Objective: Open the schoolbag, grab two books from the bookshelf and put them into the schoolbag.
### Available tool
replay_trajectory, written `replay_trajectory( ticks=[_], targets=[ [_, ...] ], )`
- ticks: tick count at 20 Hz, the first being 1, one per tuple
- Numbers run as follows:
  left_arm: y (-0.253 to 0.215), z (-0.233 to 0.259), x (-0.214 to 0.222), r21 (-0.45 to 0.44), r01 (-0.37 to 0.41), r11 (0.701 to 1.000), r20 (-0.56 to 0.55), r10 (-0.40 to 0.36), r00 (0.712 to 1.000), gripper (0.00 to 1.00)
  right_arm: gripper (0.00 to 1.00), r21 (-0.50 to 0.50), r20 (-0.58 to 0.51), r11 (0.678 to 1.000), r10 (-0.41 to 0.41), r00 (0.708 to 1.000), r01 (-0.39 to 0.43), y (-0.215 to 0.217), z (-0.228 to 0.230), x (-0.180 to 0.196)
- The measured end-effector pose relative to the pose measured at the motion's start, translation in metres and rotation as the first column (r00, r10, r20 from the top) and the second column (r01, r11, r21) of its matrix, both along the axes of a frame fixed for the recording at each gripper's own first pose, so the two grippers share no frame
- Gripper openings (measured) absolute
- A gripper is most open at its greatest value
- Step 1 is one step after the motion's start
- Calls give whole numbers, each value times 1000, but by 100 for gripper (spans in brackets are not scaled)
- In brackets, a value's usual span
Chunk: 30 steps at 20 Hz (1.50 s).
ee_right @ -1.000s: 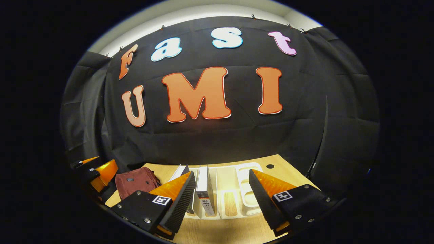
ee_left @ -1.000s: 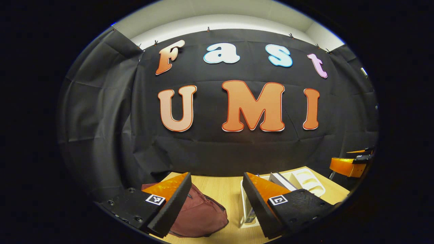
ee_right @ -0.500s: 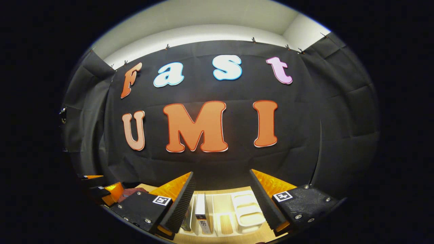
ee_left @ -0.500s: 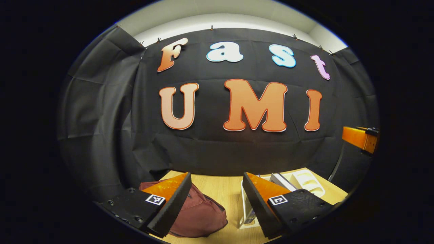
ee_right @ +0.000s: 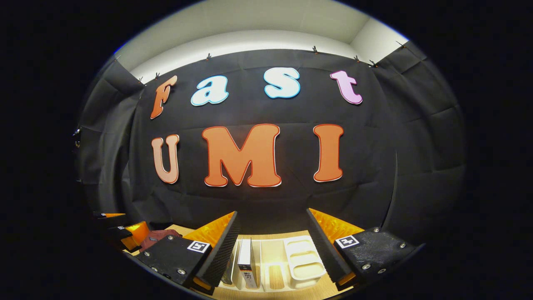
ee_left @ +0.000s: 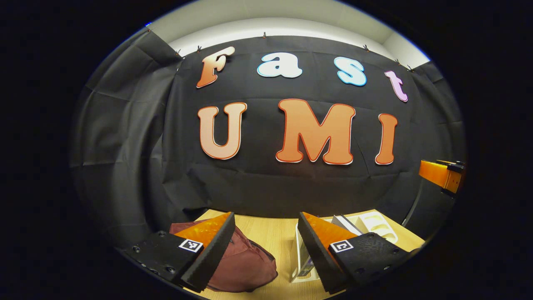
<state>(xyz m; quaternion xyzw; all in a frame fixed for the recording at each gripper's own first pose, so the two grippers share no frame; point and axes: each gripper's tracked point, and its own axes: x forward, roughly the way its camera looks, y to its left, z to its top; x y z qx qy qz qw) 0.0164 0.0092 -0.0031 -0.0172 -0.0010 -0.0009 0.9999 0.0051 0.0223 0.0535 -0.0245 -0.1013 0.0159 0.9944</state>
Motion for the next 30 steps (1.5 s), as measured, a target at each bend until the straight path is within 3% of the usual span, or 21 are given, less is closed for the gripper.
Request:
replay_trajectory(
  ticks=[1, 3, 7, 11, 14, 20, 26, 30],
  targets=[
    [0, 0, -1, 4, -2, 1000, 0, 2, 1000, 95, 97, -4, 20, 1000, 10, 1000, -10, 2, 3, -3],
    [0, 2, -2, 5, -2, 1000, 1, 2, 1000, 95, 93, -2, 24, 999, 40, 999, -40, 8, 1, -6],
    [0, 5, -2, 14, -4, 1000, 11, 3, 1000, 95, 93, 43, 5, 998, 35, 999, -36, 7, -3, -4],
    [2, 3, -2, 9, -10, 1000, 11, 10, 1000, 95, 93, 21, -38, 1000, 11, 999, -10, -1, -7, 2],
    [3, 1, 0, 4, -9, 1000, 14, 9, 1000, 95, 94, 85, -73, 996, 47, 996, -41, 5, -12, 2],
    [13, 1, -1, -10, -4, 1000, 41, 4, 999, 95, 93, -16, -52, 1000, -18, 998, 17, -3, -16, 6],
    [37, -59, 7, 181, 12, 983, -102, 7, 995, 95, 94, -40, -80, 998, -46, 996, 43, -11, -28, 13],
    [43, -118, 6, 297, 68, 952, -249, 8, 968, 93, 93, -19, -130, 1000, -27, 991, 25, -17, -41, 14]
  ],
)
